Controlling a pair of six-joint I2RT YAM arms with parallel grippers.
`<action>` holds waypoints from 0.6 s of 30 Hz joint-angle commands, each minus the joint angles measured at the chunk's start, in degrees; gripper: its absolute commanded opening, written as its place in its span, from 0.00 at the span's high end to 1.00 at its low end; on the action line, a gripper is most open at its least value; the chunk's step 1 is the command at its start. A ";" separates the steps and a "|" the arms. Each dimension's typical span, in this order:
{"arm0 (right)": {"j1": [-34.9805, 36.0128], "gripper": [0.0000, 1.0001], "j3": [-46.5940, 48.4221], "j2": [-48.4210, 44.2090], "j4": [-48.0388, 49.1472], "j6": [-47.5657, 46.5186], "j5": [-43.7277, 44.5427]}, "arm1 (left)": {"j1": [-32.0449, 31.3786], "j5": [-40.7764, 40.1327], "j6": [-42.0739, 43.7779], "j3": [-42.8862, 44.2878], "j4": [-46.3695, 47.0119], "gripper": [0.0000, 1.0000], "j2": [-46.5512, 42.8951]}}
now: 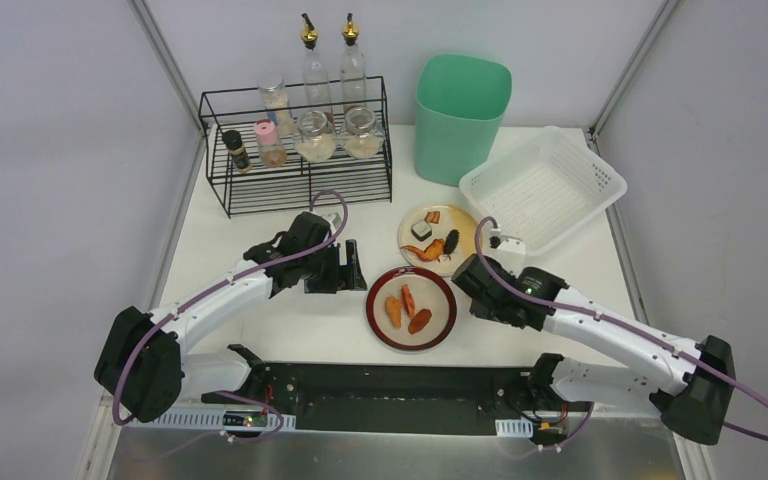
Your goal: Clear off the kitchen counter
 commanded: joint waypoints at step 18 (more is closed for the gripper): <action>-19.78 1.00 28.99 4.70 3.95 -26.38 5.76 | -0.19 2.52 -0.37 -0.12 1.17 0.20 -0.45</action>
